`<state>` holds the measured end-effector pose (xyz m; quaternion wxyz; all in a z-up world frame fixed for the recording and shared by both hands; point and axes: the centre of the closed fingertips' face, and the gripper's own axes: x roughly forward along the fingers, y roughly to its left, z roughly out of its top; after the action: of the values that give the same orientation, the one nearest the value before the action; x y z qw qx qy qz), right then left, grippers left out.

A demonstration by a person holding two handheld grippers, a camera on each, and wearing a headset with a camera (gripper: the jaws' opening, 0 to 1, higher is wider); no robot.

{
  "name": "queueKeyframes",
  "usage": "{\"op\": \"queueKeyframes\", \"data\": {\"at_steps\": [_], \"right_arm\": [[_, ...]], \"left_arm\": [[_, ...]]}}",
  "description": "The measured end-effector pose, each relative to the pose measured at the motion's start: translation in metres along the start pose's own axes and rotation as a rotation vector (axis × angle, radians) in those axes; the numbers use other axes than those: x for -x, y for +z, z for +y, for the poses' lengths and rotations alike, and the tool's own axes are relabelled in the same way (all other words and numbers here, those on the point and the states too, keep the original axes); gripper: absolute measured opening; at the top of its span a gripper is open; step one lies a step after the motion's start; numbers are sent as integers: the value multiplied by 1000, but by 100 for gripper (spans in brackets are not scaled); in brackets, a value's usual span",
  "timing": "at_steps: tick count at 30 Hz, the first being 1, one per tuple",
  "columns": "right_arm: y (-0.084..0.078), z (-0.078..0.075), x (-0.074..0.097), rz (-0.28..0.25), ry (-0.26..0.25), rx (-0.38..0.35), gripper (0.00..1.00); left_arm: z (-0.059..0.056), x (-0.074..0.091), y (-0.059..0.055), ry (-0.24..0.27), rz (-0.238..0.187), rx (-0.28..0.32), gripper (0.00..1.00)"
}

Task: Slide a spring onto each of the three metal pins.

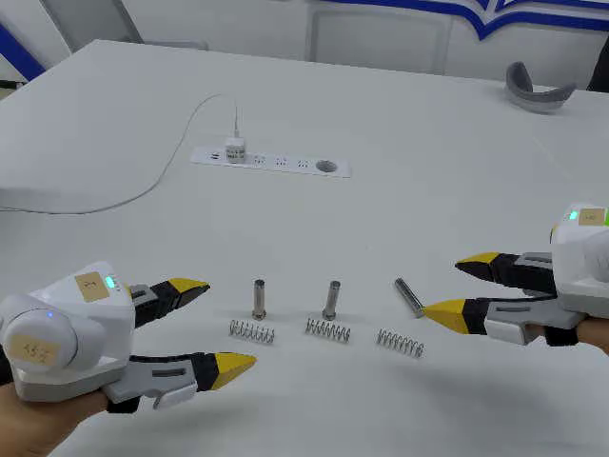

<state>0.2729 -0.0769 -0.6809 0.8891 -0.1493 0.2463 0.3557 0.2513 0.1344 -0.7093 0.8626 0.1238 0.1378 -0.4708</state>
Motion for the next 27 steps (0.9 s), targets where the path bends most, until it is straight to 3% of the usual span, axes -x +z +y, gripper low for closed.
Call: {"op": "queueKeyframes", "data": {"at_steps": [6, 16, 21, 27], "right_arm": [[5, -5, -11, 22, -14, -7, 43], [0, -19, -35, 128, -70, -31, 31], [-13, -29, -48, 209, -109, -62, 27], [-24, -34, -62, 258, -129, -104, 23]], "left_arm": [[1, 0, 0, 3, -1, -1, 62], [3, 1, -1, 13, -1, 3, 61], [4, 2, -1, 18, -1, 5, 61], [4, 3, -3, 18, -1, 7, 60]]}}
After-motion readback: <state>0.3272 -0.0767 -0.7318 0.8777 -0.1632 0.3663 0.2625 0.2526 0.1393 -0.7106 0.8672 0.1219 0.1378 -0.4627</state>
